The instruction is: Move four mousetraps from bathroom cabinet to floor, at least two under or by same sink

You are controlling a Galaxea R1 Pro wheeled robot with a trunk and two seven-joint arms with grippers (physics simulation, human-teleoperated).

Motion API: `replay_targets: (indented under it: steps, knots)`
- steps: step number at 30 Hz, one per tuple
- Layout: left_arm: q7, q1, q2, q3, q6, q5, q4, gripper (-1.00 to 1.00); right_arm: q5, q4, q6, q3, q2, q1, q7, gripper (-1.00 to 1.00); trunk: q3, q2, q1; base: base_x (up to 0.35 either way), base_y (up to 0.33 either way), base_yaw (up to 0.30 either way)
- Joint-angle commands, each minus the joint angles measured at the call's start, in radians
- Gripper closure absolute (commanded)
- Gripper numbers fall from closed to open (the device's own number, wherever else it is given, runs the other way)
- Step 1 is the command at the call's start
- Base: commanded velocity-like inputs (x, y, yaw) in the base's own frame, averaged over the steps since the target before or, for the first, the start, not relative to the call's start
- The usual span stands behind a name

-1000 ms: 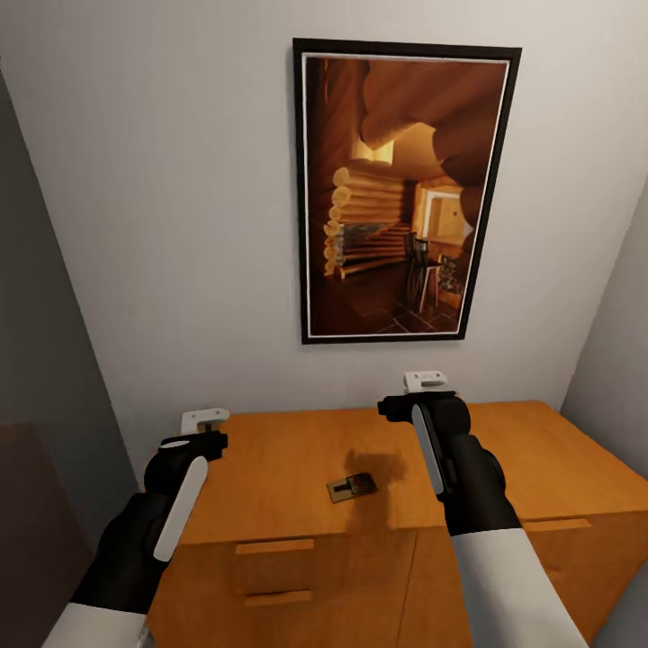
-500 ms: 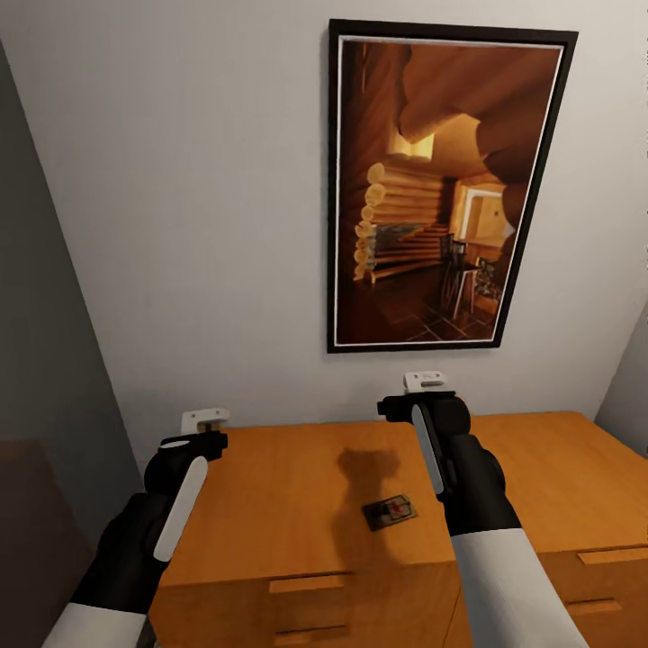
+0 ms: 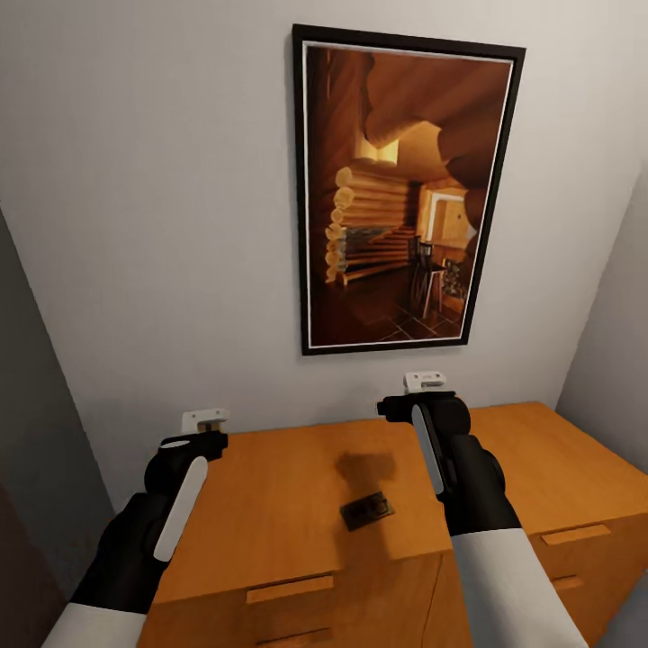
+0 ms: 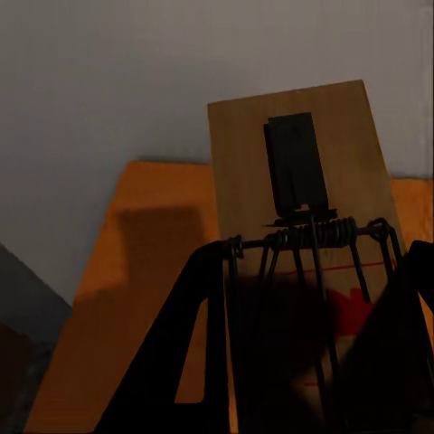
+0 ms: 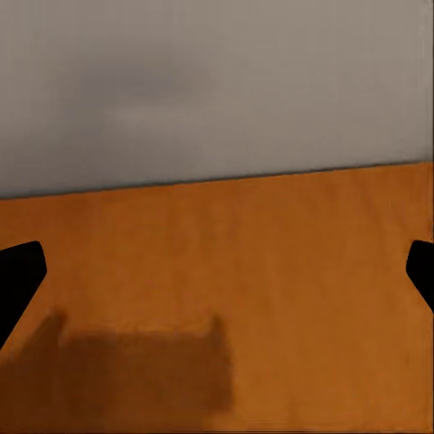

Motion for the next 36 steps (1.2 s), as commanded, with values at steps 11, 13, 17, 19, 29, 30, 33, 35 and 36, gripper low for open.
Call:
replay_targets:
  steps: [11, 13, 17, 19, 29, 30, 33, 35, 36]
  knots:
    - [0.011, -0.001, -0.001, -0.001, 0.003, 0.009, -0.001, 1.00, 0.007, 0.000, 0.005, 0.001, 0.000, -0.001, 0.001, -1.00, 0.006, -0.001, 0.000, 0.000, 0.000, -0.207]
    - [0.011, -0.001, -0.001, -0.001, 0.004, 0.009, -0.001, 1.00, 0.007, 0.000, 0.005, 0.001, -0.001, -0.001, 0.001, -1.00, 0.006, -0.001, 0.000, 0.000, 0.000, -0.099]
    - [0.011, -0.001, -0.001, -0.001, 0.004, 0.008, -0.001, 1.00, 0.006, -0.002, 0.005, 0.002, -0.001, -0.001, 0.001, -1.00, 0.007, -0.001, 0.000, -0.058, 0.061, -0.032]
    - [0.011, -0.001, -0.001, -0.001, 0.004, 0.008, -0.001, 1.00, 0.006, -0.002, 0.005, 0.002, -0.001, -0.001, 0.001, -1.00, 0.007, -0.001, 0.000, -0.153, 0.199, -0.006]
    - [0.013, -0.001, 0.000, -0.001, 0.004, 0.006, -0.001, 1.00, 0.006, -0.002, 0.005, 0.002, -0.001, -0.001, 0.002, -1.00, 0.007, -0.001, 0.000, -0.136, 0.229, -0.001]
    - [0.013, -0.001, -0.001, -0.001, 0.004, 0.006, -0.001, 1.00, 0.006, -0.002, 0.005, 0.002, 0.000, -0.001, 0.002, -1.00, 0.007, -0.001, 0.000, -0.035, 0.072, 0.000]
    - [0.013, -0.001, -0.001, -0.001, 0.004, 0.007, -0.001, 1.00, 0.005, -0.002, 0.005, 0.002, 0.000, -0.001, 0.002, -1.00, 0.007, -0.001, 0.000, -0.018, 0.037, 0.000]
    - [0.012, -0.001, -0.001, -0.001, 0.004, 0.007, -0.001, 1.00, 0.005, -0.002, 0.005, 0.002, 0.000, -0.001, 0.002, -1.00, 0.007, -0.001, 0.000, -0.007, 0.014, 0.000]
    - [0.012, -0.001, -0.001, -0.001, 0.004, 0.008, -0.001, 1.00, 0.005, -0.002, 0.005, 0.001, 0.001, -0.001, 0.002, -1.00, 0.007, -0.001, 0.000, -0.004, 0.008, 0.000]
